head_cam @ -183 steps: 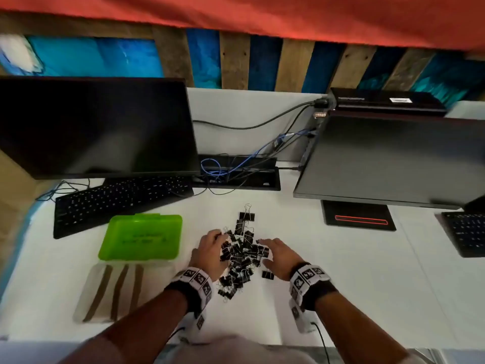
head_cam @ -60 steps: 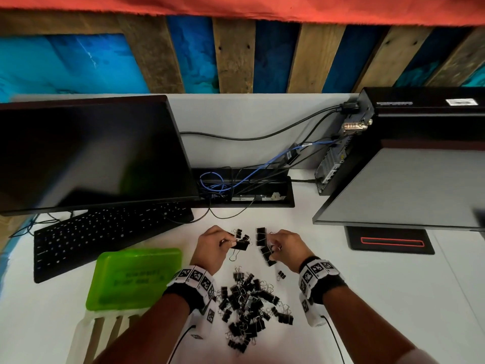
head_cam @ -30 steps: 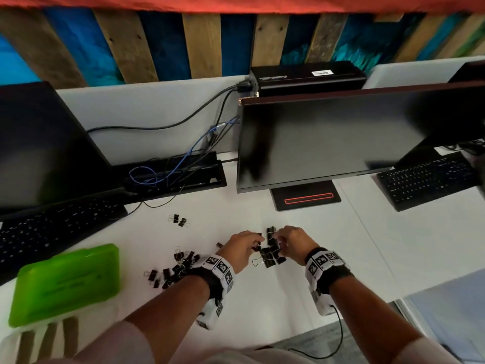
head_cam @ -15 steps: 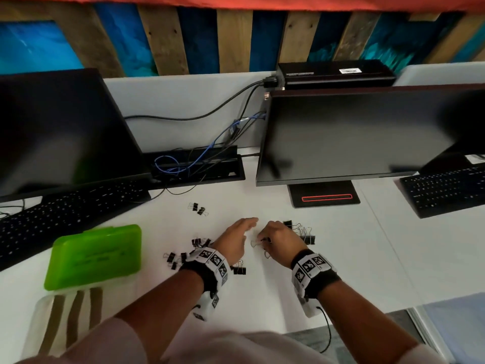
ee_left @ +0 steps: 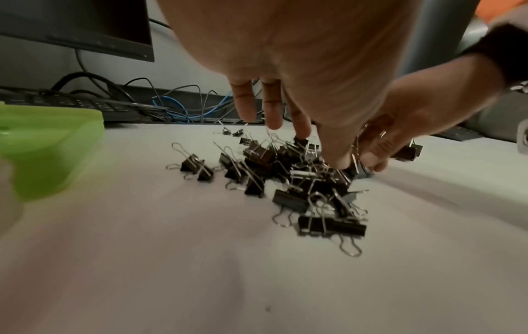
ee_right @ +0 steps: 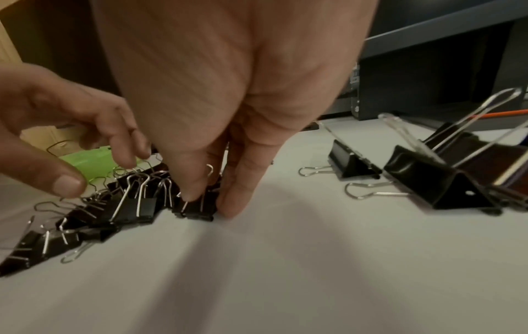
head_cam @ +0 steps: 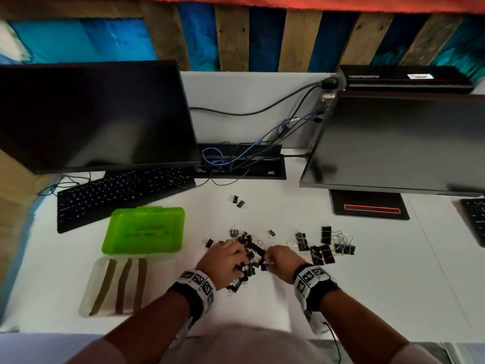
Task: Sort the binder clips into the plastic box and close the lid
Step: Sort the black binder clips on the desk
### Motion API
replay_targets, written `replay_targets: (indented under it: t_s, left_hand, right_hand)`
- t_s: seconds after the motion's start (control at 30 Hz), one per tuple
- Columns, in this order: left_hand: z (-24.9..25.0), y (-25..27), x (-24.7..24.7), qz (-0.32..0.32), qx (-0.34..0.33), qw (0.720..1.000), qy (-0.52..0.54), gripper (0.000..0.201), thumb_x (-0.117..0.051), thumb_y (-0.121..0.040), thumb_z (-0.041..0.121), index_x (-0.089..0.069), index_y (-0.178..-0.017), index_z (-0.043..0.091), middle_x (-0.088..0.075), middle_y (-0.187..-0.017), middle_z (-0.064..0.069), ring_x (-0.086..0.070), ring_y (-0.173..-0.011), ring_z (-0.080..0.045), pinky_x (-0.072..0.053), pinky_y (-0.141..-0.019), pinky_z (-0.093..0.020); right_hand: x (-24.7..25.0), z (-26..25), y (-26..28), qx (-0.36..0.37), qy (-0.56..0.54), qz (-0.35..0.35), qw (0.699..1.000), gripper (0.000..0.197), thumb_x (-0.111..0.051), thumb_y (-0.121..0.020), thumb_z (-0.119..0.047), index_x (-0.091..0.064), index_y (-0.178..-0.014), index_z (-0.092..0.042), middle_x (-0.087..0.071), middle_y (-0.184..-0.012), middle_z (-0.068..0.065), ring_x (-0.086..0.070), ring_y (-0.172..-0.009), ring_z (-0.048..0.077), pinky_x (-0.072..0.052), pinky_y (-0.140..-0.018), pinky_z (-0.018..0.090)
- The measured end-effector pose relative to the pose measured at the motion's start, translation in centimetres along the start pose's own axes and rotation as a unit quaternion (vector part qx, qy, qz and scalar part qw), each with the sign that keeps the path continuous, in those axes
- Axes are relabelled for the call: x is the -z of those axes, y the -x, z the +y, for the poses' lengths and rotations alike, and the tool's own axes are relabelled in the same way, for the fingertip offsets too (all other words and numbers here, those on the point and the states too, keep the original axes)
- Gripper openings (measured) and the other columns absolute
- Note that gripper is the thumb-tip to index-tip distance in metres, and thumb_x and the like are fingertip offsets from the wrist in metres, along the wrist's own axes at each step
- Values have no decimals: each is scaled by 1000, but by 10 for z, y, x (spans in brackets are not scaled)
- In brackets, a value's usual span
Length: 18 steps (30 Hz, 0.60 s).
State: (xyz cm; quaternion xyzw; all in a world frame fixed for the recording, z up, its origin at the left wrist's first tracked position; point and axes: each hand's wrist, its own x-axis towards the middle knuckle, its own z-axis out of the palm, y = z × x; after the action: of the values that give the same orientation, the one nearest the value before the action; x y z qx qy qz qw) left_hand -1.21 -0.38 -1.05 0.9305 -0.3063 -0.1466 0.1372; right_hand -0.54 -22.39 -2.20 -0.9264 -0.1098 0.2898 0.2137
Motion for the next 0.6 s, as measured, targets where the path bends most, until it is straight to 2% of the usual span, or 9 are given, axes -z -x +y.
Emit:
replay_targets:
  t_s: [0.1,0.23,0.3,0.4,0.47,0.53,0.6]
  left_hand:
    - [-3,6,-8,7,21,1000,-21,25,-60,-80,33,-60,-105,31,-55,-117,6,-48,-108,-16,-43,-91,-37]
    - [-13,11,-9,18,48,999,-9,21,-58,-82,30,-63,-103,29,-55,-114,7,-49,-108,-16,-43,-88,-35]
    - [-18,14,-8,17,56,998,-4,22,-56,-84,29,-63,-104,27,-55,-116,6,-48,-110,-16,-41,-87,-34]
    - [-24,16,-6,37,63,997,17,21,-58,-82,28,-64,-102,26,-58,-112,6,-51,-107,-16,-45,-84,-34]
    - [-24,14,-4,42,75,996,30,23,-56,-84,31,-62,-106,25,-57,-112,6,-51,-107,-15,-47,-86,-35]
    - [-20,7,-1,60,109,991,51,29,-54,-87,34,-58,-114,24,-56,-115,5,-51,-107,-17,-47,-90,-38]
    - [-15,-3,2,78,173,978,84,36,-52,-90,37,-50,-123,25,-54,-119,3,-51,-109,-18,-47,-92,-38]
  right_hand:
    - [-3,-11,-5,11,-20,12,1000,10,-58,-82,-18,-62,-91,-14,-64,-101,8,-59,-93,25,-42,-77,27]
    - [-4,-24,-8,43,-52,26,997,10,-55,-86,-16,-64,-89,-12,-64,-94,3,-56,-84,13,-33,-70,18]
    - [-3,-26,-7,49,-56,30,997,9,-58,-86,-22,-63,-88,-15,-62,-97,1,-57,-85,15,-37,-71,20]
    - [1,-19,-8,41,-64,49,996,20,-60,-85,-38,-59,-81,-18,-52,-96,-4,-53,-84,14,-43,-74,27]
    - [8,-16,-10,32,-77,69,994,19,-61,-85,-35,-56,-74,-20,-50,-93,-2,-54,-83,15,-44,-78,28]
    - [17,-13,-15,14,-83,81,993,23,-62,-84,-27,-49,-65,-25,-52,-87,0,-54,-80,17,-43,-76,27]
    - [24,-14,-20,-8,-71,84,994,20,-61,-84,-25,-49,-67,-25,-59,-86,2,-56,-83,20,-46,-78,29]
